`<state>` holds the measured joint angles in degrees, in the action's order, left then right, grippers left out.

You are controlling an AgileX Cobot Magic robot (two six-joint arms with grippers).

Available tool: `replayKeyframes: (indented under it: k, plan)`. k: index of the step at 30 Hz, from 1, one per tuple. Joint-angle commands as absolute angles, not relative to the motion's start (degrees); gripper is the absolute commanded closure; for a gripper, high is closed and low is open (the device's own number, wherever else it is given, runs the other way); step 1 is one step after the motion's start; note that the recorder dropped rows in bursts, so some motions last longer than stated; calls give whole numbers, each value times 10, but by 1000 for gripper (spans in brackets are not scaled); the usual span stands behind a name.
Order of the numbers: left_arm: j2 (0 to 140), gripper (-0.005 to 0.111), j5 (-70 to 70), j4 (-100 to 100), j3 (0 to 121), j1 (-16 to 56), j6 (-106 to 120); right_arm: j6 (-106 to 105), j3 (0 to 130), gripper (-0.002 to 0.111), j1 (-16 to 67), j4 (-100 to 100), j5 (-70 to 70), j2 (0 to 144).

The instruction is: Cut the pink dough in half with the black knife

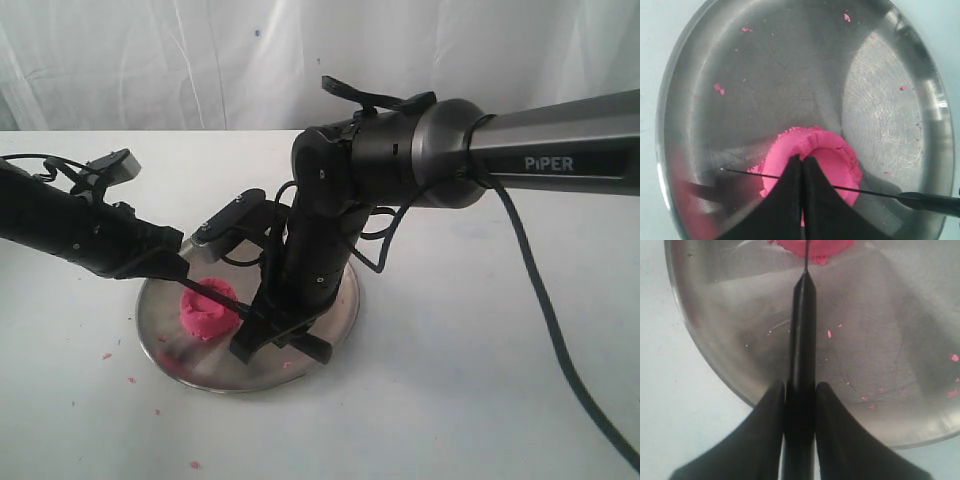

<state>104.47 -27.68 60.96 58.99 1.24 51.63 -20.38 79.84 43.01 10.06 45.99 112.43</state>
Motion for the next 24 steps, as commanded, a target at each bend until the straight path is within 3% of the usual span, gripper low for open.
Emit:
replayKeyframes:
  k: [1, 24]
  plan:
    - [1044, 107, -278, 616, 591, 13, 513, -207, 801, 108, 428, 96, 452, 1122]
    - [1093, 107, -262, 625, 591, 13, 514, -208, 802, 108, 428, 97, 451, 1143]
